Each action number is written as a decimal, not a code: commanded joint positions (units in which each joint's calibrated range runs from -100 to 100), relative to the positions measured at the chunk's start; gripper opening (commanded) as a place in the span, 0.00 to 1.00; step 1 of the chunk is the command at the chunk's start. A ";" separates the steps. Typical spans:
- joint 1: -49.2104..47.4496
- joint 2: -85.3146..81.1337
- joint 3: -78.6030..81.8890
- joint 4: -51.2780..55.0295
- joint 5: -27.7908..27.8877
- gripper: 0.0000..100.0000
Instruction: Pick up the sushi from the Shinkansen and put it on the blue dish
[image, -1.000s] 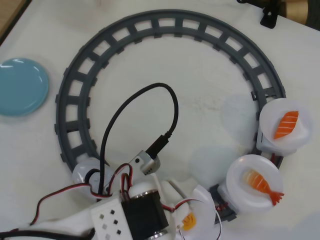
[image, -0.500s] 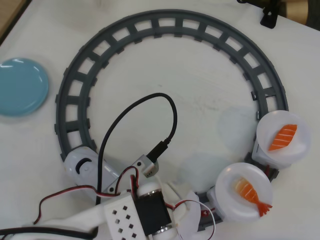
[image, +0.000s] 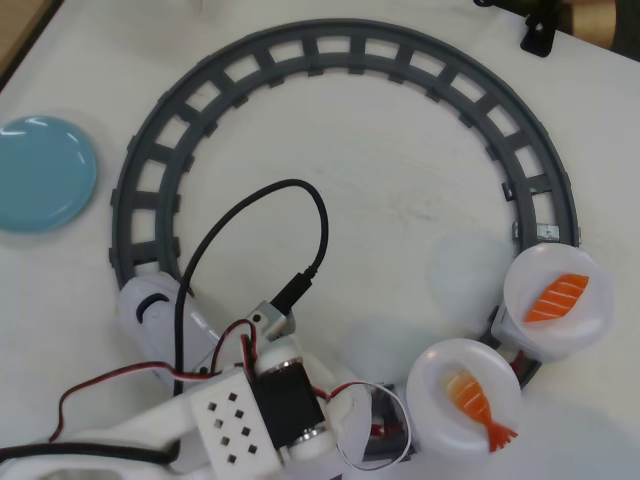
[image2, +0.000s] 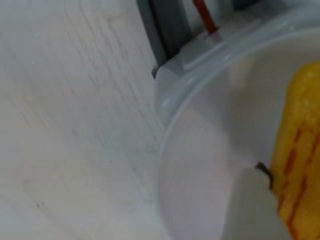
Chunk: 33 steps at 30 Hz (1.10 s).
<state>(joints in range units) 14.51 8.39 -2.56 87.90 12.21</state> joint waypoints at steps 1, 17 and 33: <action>-3.59 -0.55 -0.59 0.21 -0.34 0.03; -11.51 -0.55 -31.34 11.34 -0.60 0.03; -44.44 0.36 -32.06 11.17 -1.96 0.03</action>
<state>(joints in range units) -21.78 9.15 -31.56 98.15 10.61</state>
